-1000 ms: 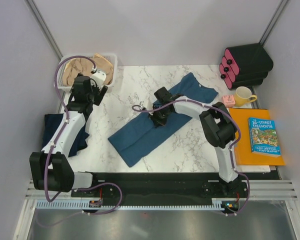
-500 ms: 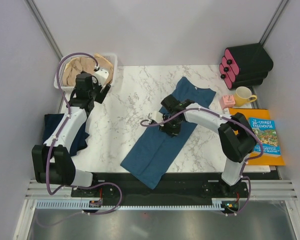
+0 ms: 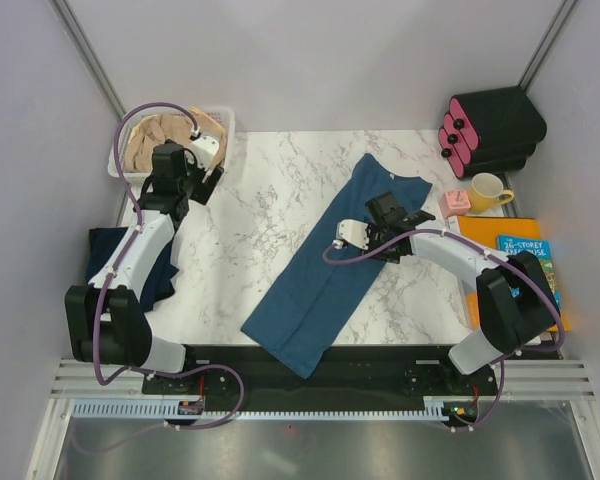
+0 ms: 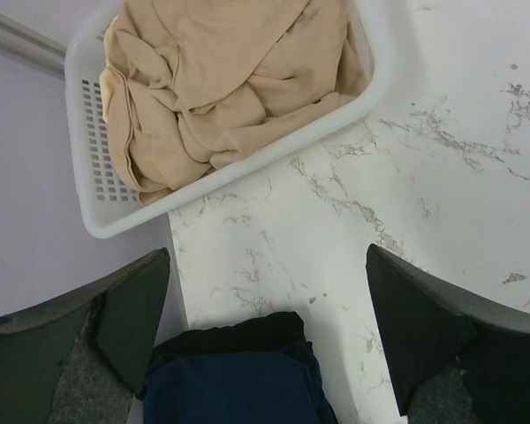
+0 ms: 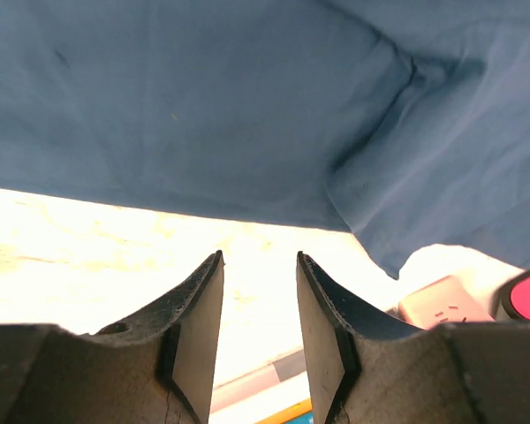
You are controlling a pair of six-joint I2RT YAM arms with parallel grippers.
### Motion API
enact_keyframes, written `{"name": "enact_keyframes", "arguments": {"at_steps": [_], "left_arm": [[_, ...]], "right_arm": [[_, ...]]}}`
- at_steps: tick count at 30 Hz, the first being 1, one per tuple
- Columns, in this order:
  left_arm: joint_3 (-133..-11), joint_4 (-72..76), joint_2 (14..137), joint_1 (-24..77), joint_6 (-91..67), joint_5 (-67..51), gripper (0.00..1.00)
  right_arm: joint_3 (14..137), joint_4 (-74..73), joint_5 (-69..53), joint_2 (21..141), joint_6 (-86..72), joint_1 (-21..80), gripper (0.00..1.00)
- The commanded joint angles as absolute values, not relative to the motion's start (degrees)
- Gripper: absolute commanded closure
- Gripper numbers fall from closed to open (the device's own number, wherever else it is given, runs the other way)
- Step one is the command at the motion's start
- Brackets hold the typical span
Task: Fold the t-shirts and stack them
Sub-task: Rotate the tshirt 90 degrees
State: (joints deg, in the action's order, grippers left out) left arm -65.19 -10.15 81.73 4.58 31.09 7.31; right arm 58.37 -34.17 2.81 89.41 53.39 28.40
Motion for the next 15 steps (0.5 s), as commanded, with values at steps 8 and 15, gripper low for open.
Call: {"name": "enact_keyframes", "arguments": {"at_steps": [8,15], "left_arm": [[-65.74,-8.09,80.16,4.39,31.11,7.29,0.01],[-65.92,-7.82,80.77,4.39,31.55,7.38,0.01]], "right_arm": [[58.36,-22.94,6.85,92.72,54.49,27.33,0.54],[57.39,-19.08,7.38,95.97,54.05,26.98,0.56]]}}
